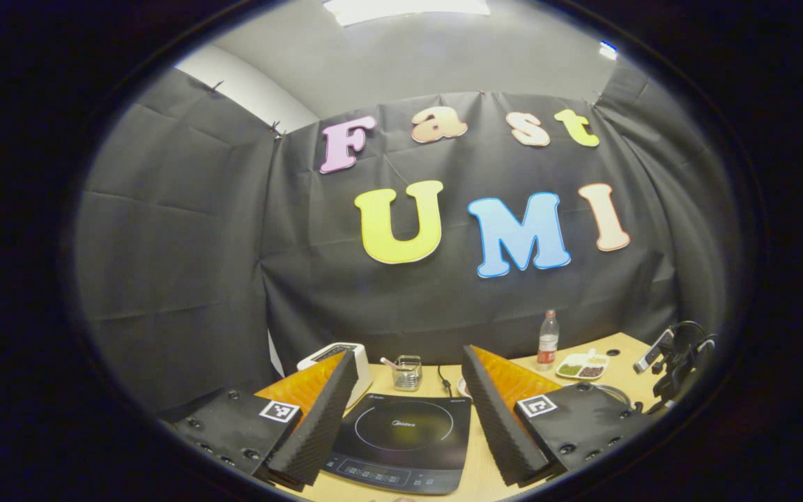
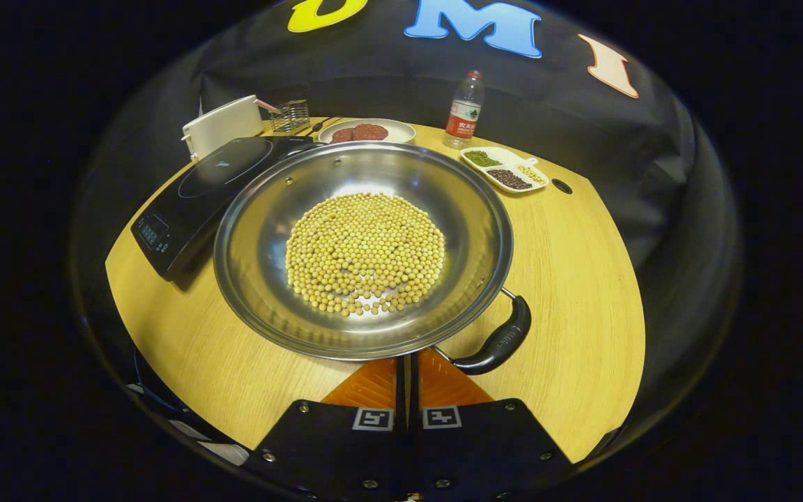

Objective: First push the handle of the pot to place it horizontally, then grasp the pot with both hands and set it on the induction cooktop.

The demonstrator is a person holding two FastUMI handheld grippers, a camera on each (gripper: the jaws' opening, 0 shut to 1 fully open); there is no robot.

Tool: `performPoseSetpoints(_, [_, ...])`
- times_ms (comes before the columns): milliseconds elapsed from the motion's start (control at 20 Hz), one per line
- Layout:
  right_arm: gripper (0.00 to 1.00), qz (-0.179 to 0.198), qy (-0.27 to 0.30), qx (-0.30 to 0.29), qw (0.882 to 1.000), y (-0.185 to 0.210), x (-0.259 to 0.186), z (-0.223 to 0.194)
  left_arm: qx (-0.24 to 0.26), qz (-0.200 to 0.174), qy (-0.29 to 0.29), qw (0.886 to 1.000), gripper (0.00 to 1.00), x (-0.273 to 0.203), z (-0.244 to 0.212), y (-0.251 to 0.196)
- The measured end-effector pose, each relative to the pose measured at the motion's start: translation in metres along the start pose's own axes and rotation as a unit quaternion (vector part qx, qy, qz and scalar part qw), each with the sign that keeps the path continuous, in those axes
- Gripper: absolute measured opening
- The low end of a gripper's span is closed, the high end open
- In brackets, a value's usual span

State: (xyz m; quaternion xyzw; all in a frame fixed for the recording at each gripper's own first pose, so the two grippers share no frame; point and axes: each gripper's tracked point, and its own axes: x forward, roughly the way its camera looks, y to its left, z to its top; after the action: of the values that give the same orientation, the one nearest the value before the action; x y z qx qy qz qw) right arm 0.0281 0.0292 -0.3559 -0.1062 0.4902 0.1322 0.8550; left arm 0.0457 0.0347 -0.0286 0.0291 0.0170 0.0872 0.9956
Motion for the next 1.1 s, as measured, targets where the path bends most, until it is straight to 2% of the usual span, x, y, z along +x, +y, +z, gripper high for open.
performPoseSetpoints(500, [0.01,-0.044,-0.016,0.032,0.998,-0.058,0.02,0.023,0.011,0.012,0.019,1.0,1.0,0.017,-0.011,-0.023])
performPoseSetpoints(900, [0.01,-0.052,-0.05,0.07,0.995,-0.086,0.039,0.049,0.02,0.015,0.031,0.999,1.0,0.029,-0.014,-0.061])
performPoseSetpoints(1050, [0.01,-0.045,-0.067,0.085,0.993,-0.093,0.041,0.057,0.019,0.015,0.037,0.999,0.92,0.032,-0.015,-0.076])
performPoseSetpoints(1100, [0.01,-0.042,-0.073,0.087,0.993,-0.095,0.041,0.058,0.018,0.016,0.04,0.999,0.92,0.034,-0.019,-0.08])
